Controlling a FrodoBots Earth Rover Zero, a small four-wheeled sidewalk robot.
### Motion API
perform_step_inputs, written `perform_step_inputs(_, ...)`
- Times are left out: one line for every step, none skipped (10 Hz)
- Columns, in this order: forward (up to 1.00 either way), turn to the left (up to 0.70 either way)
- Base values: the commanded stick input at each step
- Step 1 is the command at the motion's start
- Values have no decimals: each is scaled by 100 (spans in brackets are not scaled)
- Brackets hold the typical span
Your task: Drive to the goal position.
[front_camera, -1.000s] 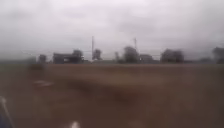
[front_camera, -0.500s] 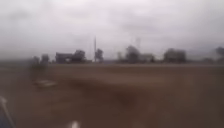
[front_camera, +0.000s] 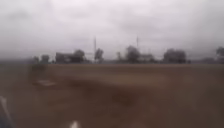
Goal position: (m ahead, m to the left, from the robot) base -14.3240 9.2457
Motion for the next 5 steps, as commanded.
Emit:
perform_step_inputs(0, 70)
perform_step_inputs(0, 70)
perform_step_inputs(0, 70)
perform_step_inputs(0, 70)
perform_step_inputs(0, 70)
